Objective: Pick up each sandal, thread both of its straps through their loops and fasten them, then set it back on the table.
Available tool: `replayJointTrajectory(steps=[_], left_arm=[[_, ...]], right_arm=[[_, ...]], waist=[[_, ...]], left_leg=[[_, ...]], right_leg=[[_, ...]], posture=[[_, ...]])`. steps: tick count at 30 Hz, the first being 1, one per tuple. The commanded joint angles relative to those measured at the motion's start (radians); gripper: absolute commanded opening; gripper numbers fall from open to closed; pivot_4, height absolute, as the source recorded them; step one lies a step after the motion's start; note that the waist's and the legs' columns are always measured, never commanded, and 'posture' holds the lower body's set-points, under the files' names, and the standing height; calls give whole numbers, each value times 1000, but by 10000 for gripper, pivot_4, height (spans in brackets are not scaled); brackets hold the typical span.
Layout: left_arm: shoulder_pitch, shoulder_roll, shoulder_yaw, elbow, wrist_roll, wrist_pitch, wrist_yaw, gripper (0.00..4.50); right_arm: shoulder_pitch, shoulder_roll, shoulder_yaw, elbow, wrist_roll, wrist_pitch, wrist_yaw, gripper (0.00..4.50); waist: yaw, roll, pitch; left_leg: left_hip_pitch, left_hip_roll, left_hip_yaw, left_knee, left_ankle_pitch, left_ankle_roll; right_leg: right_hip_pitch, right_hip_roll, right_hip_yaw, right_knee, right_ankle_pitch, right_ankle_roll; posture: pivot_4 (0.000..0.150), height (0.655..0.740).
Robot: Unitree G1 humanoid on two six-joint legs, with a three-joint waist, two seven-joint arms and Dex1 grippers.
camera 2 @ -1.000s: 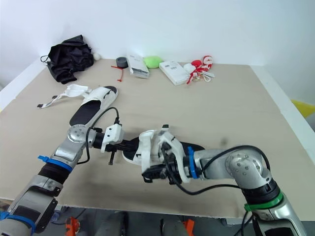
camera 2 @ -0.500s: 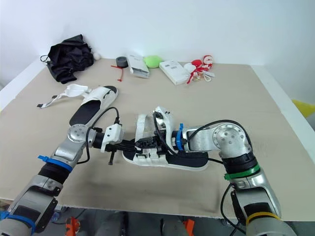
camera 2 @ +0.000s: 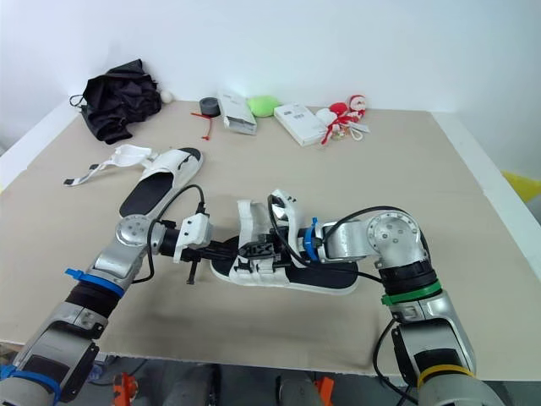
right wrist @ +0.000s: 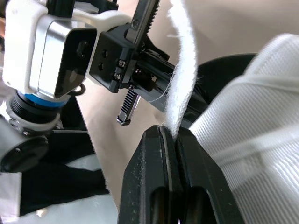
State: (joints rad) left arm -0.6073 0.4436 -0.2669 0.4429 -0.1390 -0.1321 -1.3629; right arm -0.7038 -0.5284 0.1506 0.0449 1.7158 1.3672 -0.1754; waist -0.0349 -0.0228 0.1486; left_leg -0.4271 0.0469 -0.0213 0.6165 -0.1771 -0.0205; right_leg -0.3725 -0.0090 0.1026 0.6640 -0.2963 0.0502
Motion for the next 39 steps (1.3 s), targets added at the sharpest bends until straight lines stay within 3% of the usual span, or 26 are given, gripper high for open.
replayJointTrajectory(steps=[1, 22, 39], left_arm=[[53, 9, -74, 69, 73, 32, -15, 0], [66, 11, -72, 61, 74, 36, -17, 0], [74, 7, -71, 52, 71, 42, -8, 0]], right_arm=[[14, -18, -5, -13, 101, -13, -52, 990], [14, -43, 50, 15, 251, -86, -113, 990], [2, -34, 55, 43, 256, -103, -124, 990]], waist=[[0, 0, 0], [0, 0, 0], [0, 0, 0]], left_leg=[[0, 0, 0, 0, 0, 0], [0, 0, 0, 0, -2, 4], [0, 0, 0, 0, -3, 4]], right_leg=[[0, 0, 0, 0, 0, 0], [0, 0, 0, 0, -1, -2], [0, 0, 0, 0, -4, -6]], posture=[[1500, 7380], [1500, 7380], [1500, 7380]])
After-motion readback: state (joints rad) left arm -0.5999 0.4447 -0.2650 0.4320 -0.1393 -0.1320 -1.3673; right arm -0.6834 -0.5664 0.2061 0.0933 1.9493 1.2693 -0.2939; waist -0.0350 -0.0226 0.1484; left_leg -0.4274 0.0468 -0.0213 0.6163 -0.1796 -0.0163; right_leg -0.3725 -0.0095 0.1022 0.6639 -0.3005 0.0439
